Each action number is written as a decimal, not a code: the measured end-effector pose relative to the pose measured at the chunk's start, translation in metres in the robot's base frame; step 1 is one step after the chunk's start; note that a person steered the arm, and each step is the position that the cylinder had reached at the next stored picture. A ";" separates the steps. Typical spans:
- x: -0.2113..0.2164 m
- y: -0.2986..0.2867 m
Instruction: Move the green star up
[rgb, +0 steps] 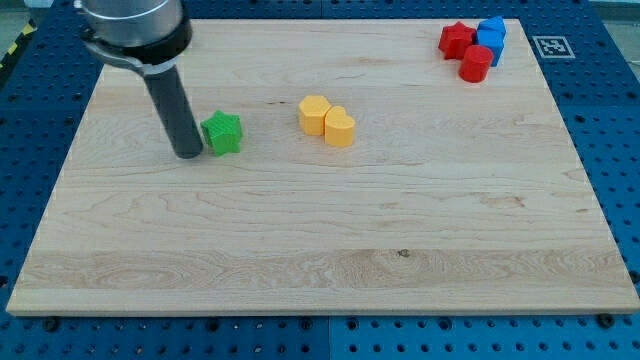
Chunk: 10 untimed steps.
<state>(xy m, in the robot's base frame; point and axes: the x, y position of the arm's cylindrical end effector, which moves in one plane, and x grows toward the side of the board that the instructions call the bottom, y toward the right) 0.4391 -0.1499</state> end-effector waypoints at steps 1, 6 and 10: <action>0.000 0.033; -0.033 0.057; -0.055 0.051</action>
<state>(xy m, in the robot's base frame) 0.3837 -0.0989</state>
